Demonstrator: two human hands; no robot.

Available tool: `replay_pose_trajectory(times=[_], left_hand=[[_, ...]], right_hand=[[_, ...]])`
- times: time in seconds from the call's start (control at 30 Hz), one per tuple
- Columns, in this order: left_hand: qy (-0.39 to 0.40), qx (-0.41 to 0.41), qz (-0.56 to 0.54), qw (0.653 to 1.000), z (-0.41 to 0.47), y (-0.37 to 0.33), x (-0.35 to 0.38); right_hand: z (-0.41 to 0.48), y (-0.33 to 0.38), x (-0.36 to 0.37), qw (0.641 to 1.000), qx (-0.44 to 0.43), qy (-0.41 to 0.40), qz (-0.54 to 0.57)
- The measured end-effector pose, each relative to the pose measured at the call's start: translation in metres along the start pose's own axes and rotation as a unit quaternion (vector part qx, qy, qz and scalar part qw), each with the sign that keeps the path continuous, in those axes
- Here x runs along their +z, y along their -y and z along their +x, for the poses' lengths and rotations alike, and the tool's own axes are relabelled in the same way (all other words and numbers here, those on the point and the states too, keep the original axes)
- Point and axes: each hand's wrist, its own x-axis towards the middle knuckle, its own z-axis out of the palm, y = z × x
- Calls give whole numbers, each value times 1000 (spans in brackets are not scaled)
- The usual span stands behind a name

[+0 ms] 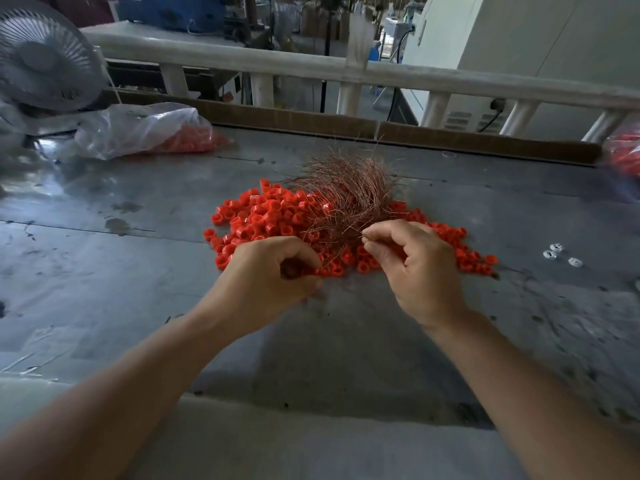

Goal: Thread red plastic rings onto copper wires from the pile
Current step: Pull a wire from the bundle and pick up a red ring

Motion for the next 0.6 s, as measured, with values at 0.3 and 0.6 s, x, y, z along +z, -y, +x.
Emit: replay_pose_trajectory(times=[0.3,0.6], left_hand=[[13,27,-10,999,-6,-10,-3],[-14,26,-123,992,-9,-15,0]], right_hand=[[-5,-1,-13,998,22,-50,34],[-5,15,-18,996,16,25,84]])
